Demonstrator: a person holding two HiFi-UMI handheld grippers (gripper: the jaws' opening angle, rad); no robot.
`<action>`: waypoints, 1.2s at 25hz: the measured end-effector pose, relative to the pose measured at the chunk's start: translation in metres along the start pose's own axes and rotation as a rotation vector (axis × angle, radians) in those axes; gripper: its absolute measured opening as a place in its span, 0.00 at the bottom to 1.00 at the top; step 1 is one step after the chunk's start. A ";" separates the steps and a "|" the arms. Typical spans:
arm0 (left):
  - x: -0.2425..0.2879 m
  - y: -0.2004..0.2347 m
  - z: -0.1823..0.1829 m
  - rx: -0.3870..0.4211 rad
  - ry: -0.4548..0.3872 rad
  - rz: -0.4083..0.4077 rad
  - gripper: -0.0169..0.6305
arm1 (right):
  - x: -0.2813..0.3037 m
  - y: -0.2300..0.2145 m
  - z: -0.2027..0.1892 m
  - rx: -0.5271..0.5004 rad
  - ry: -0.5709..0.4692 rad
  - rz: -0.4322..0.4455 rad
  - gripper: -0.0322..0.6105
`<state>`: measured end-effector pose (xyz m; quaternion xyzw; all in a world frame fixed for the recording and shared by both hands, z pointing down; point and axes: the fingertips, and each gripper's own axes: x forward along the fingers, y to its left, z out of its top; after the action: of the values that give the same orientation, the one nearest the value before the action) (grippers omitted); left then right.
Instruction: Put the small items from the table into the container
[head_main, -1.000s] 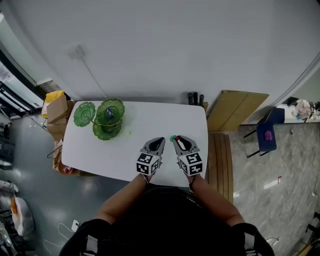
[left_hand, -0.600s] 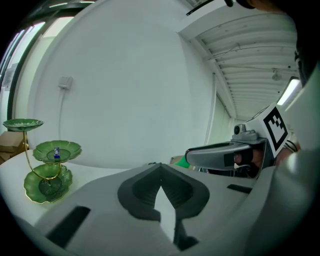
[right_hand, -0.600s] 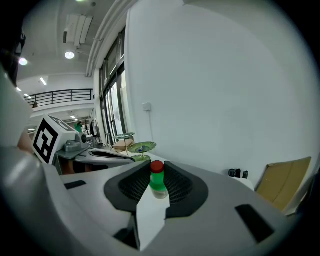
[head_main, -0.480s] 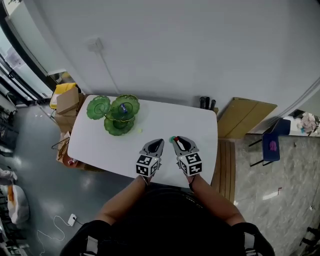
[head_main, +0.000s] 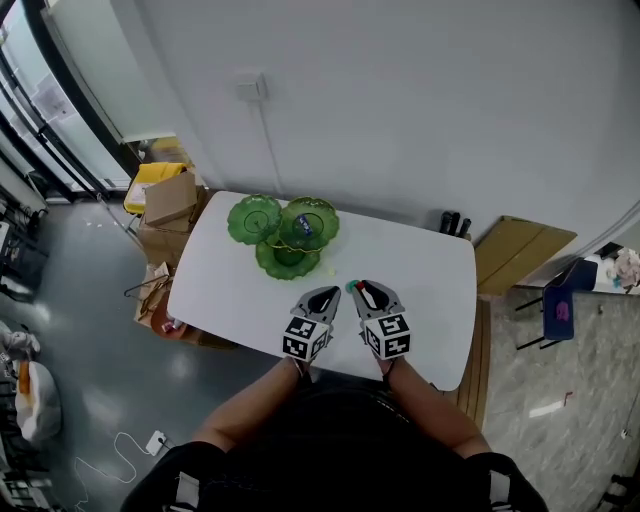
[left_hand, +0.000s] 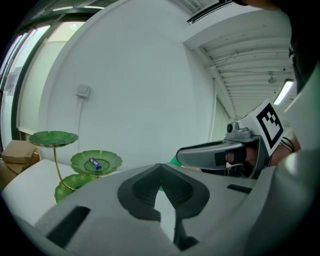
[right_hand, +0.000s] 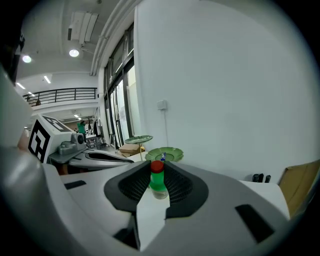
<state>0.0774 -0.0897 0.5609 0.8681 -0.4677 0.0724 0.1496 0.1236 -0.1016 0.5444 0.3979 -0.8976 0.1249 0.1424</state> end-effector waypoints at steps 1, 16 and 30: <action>-0.010 0.012 0.001 0.005 -0.001 -0.002 0.04 | 0.009 0.013 0.003 0.001 -0.004 0.000 0.19; -0.111 0.145 -0.007 -0.015 -0.014 0.028 0.04 | 0.107 0.161 0.020 -0.031 -0.007 0.061 0.19; -0.096 0.170 -0.019 -0.065 0.007 0.041 0.04 | 0.144 0.150 0.009 -0.024 0.051 0.093 0.19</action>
<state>-0.1168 -0.0958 0.5862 0.8529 -0.4869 0.0631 0.1776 -0.0830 -0.1048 0.5704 0.3507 -0.9127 0.1307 0.1642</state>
